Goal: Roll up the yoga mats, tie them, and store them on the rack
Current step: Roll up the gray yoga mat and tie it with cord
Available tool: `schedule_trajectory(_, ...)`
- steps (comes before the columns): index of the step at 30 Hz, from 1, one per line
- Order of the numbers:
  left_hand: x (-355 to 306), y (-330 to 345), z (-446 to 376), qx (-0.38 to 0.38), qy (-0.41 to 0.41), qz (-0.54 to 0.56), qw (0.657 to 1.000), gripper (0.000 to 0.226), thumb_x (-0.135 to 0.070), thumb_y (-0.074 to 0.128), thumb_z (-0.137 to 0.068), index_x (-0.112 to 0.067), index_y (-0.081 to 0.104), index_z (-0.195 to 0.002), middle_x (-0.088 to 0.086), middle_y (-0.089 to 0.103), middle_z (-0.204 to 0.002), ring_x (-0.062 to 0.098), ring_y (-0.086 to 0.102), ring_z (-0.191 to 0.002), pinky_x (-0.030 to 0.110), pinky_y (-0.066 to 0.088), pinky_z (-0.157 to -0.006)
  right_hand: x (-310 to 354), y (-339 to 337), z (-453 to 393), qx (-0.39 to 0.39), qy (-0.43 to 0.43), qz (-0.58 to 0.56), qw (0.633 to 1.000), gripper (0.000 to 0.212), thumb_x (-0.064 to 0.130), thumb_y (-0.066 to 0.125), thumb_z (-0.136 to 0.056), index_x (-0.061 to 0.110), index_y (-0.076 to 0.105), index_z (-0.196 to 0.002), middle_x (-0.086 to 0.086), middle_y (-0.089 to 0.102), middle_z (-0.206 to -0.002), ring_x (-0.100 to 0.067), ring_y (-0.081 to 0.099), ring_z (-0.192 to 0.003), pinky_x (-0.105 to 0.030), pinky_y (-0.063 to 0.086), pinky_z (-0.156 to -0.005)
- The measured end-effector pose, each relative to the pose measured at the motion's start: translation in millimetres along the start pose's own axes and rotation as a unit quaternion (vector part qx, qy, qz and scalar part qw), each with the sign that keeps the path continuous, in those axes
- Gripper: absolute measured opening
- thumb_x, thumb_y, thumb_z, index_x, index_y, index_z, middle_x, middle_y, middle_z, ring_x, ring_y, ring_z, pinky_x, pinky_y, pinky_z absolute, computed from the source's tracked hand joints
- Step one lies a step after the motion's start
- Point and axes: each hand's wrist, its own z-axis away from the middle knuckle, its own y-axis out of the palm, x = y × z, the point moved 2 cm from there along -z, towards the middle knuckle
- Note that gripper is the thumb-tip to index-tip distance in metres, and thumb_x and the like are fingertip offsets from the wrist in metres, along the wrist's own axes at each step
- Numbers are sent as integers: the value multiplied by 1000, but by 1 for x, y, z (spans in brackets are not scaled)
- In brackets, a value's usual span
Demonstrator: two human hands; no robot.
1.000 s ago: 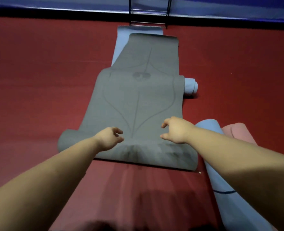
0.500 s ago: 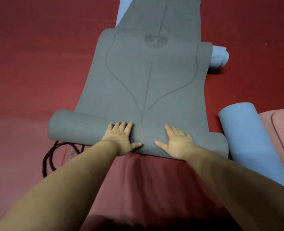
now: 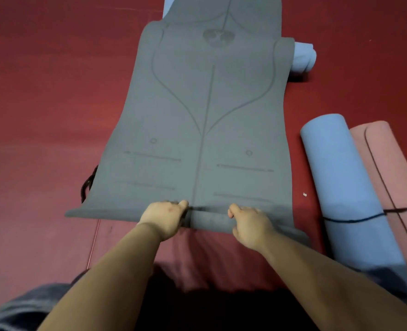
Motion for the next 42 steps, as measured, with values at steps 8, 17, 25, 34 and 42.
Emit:
schedule_trajectory(8, -21, 46, 24, -94, -18, 34, 995, 33, -6, 50, -90, -3, 55, -122, 15, 53, -119, 34, 53, -109, 40, 45, -86, 20, 52, 36, -100, 15, 50, 994, 37, 13, 76, -65, 8, 68, -101, -6, 61, -99, -27, 61, -94, -33, 48, -83)
schedule_trajectory(17, -7, 103, 17, -58, -54, 83, 993, 41, -15, 52, -91, -13, 50, -133, 6, 55, -128, 25, 52, -119, 32, 43, -93, 23, 95, 15, -155, 34, 46, 986, 59, 28, 92, -40, 18, 73, -95, -5, 65, -84, -25, 61, -81, -34, 51, -75)
schedule_trajectory(25, -12, 126, 16, -136, -108, 251, 952, 37, -12, 83, -61, -9, 71, -96, 7, 68, -90, 28, 68, -77, 32, 55, -62, 16, 123, 8, -220, 35, -33, 974, 41, 21, 89, -50, 14, 70, -86, -2, 62, -81, -21, 42, -84, -34, 32, -74)
schedule_trajectory(34, -1, 134, 23, -137, -48, 208, 967, 37, -42, 46, -79, -15, 69, -90, 0, 67, -88, 21, 66, -78, 25, 51, -65, 8, 127, 11, -194, 9, -27, 981, 26, 45, 63, -70, 21, 67, -79, 5, 61, -74, -21, 56, -73, -29, 31, -67)
schedule_trajectory(42, 6, 124, 7, -138, -33, 175, 974, 40, -45, 44, -81, -17, 73, -84, -1, 69, -81, 23, 65, -71, 24, 51, -64, 6, 114, -1, -162, 10, -40, 986, 32, 45, 47, -78, 22, 68, -70, 7, 64, -65, -21, 60, -63, -28, 31, -70)
